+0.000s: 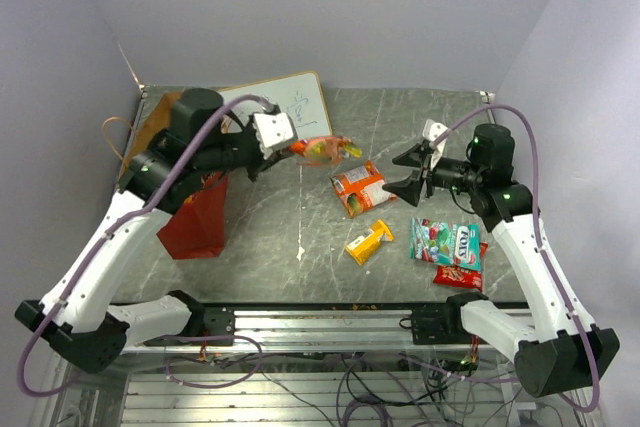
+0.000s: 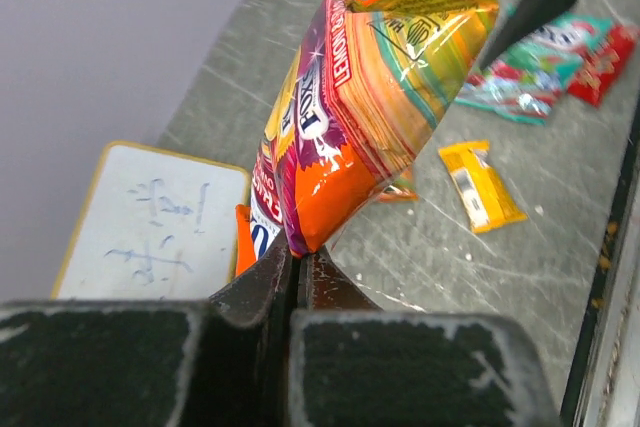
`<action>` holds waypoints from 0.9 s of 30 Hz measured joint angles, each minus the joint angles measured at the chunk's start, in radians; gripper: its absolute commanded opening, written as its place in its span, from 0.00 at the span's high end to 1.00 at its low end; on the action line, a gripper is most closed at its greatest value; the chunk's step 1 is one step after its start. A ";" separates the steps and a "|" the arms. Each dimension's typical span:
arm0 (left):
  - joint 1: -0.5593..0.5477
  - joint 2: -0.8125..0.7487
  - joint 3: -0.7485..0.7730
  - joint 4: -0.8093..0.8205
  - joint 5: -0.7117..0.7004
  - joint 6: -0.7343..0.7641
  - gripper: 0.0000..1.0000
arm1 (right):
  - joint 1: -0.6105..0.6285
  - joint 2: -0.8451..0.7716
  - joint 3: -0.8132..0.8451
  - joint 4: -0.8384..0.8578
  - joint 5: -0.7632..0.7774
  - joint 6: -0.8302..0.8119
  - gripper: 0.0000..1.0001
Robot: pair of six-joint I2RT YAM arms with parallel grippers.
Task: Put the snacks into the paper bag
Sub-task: Place the snack at the center of the board.
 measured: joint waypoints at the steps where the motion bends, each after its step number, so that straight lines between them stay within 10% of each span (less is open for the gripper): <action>1: 0.021 -0.011 0.017 0.000 -0.002 -0.021 0.93 | 0.000 0.007 -0.018 -0.001 0.012 -0.010 0.35; 17: 0.397 -0.129 0.249 -0.121 -0.288 -0.166 0.93 | -0.003 -0.031 -0.148 0.036 0.124 -0.048 0.33; 27: 0.419 -0.090 0.283 -0.378 -0.487 -0.100 0.93 | -0.003 -0.060 -0.164 0.040 0.125 -0.054 0.33</action>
